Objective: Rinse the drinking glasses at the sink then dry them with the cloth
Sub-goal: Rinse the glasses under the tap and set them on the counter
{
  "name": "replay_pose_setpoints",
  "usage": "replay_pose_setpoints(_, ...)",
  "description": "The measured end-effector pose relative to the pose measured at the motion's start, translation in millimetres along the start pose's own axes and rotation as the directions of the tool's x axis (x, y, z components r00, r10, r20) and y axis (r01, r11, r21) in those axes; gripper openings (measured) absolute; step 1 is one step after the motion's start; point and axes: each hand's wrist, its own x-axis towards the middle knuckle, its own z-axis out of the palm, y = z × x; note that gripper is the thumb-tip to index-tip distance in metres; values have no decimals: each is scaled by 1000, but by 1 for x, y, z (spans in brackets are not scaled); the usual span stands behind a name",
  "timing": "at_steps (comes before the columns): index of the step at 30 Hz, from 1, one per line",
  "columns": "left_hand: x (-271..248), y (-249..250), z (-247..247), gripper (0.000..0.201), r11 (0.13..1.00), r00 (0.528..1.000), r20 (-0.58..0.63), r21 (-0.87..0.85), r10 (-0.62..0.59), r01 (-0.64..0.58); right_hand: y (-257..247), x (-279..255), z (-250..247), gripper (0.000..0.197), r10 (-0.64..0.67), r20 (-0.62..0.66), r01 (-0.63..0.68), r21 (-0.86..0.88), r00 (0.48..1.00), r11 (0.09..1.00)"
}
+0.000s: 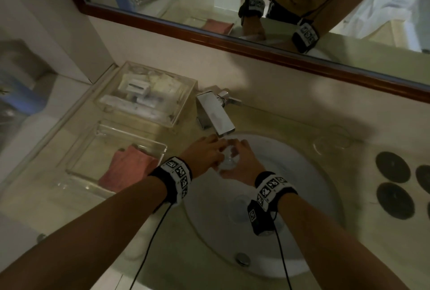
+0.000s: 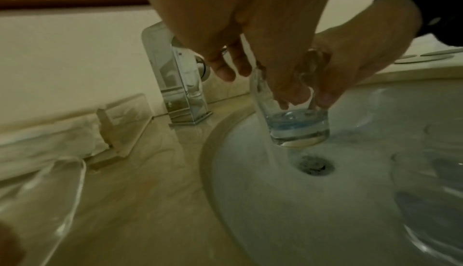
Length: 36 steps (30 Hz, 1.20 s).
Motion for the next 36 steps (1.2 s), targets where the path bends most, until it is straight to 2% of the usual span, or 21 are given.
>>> replay_pose_setpoints(3, 1, -9, 0, 20, 990, 1000, 24, -144, -1, 5, -1, 3, 7, 90, 66, -34, -58, 190, 997, 980)
replay_pose_setpoints(5, 1, -4, -7, 9, 948, 985, 58, -268, -160, 170, -3, 2, 12, 86, 86, -65, -57, 361, 994, 931)
replay_pose_setpoints(7, -1, -4, -3, 15, 885, 954, 136, -356, -268, 300, -7, 1, 18, 80, 107, -86, -60, 429, 991, 901)
replay_pose_setpoints(10, 0, -2, -1, 22, 863, 939, 243, -388, -243, 324, -8, 3, 15, 78, 124, -91, -90, 314, 988, 945)
replay_pose_setpoints(12, 4, -10, 2, 34, 927, 911, 389, -274, -136, 256, -6, 5, 8, 79, 96, 15, -97, 247, 995, 964)
replay_pose_setpoints(13, 5, -14, 1, 41, 971, 880, 469, -171, -70, 168, -7, 4, 4, 78, 63, 69, -78, 232, 996, 970)
replay_pose_setpoints(15, 13, -19, -2, 43, 1000, 890, 456, 4, -20, 20, -5, 5, -2, 78, 13, 142, -39, 177, 990, 983)
replay_pose_setpoints(16, 13, -18, -7, 41, 996, 879, 475, 93, -54, 11, -4, 5, -6, 79, 5, 163, -34, 171, 987, 985)
replay_pose_setpoints(17, 15, -19, -5, 42, 989, 889, 457, 143, -27, -43, -4, 6, -11, 79, 10, 163, -40, 186, 987, 982)
replay_pose_setpoints(18, 17, -19, -3, 44, 993, 884, 466, 114, -29, -28, -4, 6, -15, 79, 11, 151, -40, 190, 988, 981)
replay_pose_setpoints(19, 18, -19, 6, 47, 999, 902, 430, 37, -31, 16, -3, 7, -18, 78, 9, 124, -33, 192, 992, 981)
replay_pose_setpoints(20, 16, -13, 5, 47, 984, 882, 464, -101, -85, 148, -4, 9, -20, 79, 6, 94, -21, 169, 996, 985)
replay_pose_setpoints(21, 17, -8, 5, 43, 925, 882, 456, -272, -119, 266, -5, 11, -22, 80, 7, 71, -17, 142, 997, 990)
replay_pose_setpoints(23, 18, 2, 8, 32, 707, 899, 412, -591, -147, 387, -8, 13, -23, 77, 28, 40, -34, 163, 999, 986)
replay_pose_setpoints(24, 18, 5, 5, 28, 619, 905, 392, -674, -164, 404, -9, 12, -22, 78, 30, 29, -34, 163, 999, 986)
replay_pose_setpoints(26, 20, 3, 4, 23, 545, 901, 385, -721, -199, 429, -7, 11, -18, 87, 47, 13, -48, 124, 999, 991)
replay_pose_setpoints(28, 22, 3, 1, 22, 509, 898, 383, -740, -218, 439, -5, 8, -9, 93, 86, -12, -82, 184, 996, 979)
replay_pose_setpoints(32, 25, 14, -6, 15, 423, 895, 354, -791, -273, 442, -5, 4, 3, 77, 167, -90, -124, 366, 982, 922)
replay_pose_setpoints(34, 22, 14, -5, 13, 421, 900, 335, -800, -279, 428, -5, 4, -2, 78, 121, -88, -92, 282, 989, 955)
replay_pose_setpoints(35, 20, 11, -4, 13, 475, 910, 339, -776, -241, 415, -4, 5, -6, 82, 96, -68, -77, 238, 993, 968)
replay_pose_setpoints(36, 19, 6, -4, 24, 600, 921, 348, -704, -176, 380, -5, 5, -10, 84, 73, -49, -62, 204, 996, 977)
